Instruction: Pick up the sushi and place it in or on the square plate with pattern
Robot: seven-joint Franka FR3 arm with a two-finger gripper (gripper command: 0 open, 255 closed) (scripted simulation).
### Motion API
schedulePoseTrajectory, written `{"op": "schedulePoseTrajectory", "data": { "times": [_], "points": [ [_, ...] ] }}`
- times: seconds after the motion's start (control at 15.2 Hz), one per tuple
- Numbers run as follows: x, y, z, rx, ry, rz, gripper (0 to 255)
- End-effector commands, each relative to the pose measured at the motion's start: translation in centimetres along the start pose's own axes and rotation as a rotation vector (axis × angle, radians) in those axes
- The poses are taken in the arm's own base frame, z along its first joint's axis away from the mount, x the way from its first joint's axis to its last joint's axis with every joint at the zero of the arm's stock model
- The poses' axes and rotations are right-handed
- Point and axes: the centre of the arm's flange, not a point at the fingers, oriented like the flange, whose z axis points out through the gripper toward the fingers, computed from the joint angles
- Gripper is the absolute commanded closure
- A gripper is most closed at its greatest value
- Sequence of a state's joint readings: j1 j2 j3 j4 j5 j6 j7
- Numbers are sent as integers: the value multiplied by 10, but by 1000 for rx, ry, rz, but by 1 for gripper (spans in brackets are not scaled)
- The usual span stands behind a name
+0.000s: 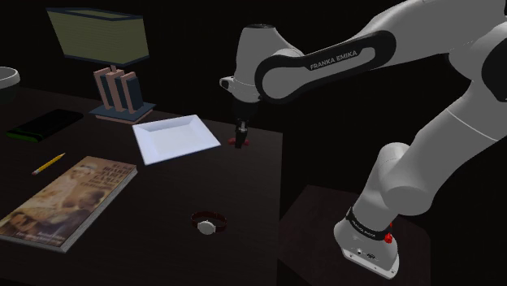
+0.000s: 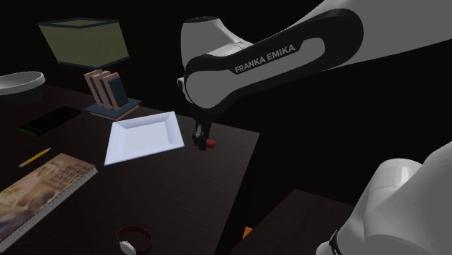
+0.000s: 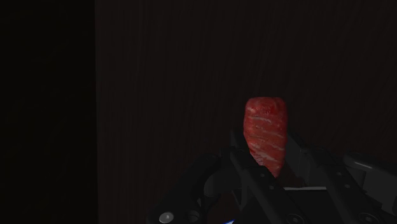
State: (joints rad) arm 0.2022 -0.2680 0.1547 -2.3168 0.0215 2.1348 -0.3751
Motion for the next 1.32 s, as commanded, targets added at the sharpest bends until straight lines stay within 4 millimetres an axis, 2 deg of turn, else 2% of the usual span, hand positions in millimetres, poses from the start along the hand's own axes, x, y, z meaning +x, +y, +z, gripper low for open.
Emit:
{"op": "schedulePoseTrajectory", "data": {
  "times": [0.0,0.4,1.25],
  "points": [
    [0,0,0,0,0,0,255],
    [0,0,0,0,0,0,255],
    [5,3,-68,0,0,0,255]
  ]
}}
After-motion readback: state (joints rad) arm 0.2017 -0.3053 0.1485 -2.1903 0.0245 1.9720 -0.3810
